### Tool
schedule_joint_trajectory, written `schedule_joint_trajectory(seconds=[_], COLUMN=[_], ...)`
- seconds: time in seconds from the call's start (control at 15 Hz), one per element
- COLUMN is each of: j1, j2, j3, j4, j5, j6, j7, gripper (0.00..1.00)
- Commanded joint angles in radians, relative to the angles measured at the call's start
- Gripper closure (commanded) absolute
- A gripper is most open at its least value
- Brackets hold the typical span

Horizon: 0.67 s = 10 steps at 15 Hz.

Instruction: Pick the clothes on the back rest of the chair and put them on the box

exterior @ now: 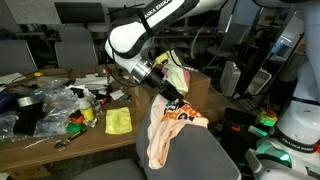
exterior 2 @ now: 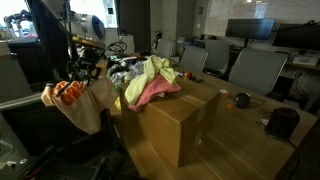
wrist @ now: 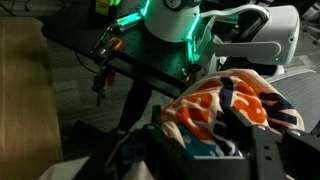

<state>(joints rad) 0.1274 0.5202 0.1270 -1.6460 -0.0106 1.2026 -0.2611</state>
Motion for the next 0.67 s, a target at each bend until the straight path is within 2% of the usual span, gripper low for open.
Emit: schedule_joint_trajectory(seconds=[0.0,0.27,0.4,0.6], j1=[-0.014,-0.018,-0.01,0.004], j2=[0.01,0.004,-0.021,-0.076], j3=[0.009,0.006,-0.003,-0.016], j4=[0.024,0.022,0.011,-0.006], j5=[0.029,0.027,0.02,0.002], j6=[-0.004,0.0,0.03,0.089], j7=[0.005,0.018,0.069,0.186], gripper=[0.64,0.94,0.99,0.96])
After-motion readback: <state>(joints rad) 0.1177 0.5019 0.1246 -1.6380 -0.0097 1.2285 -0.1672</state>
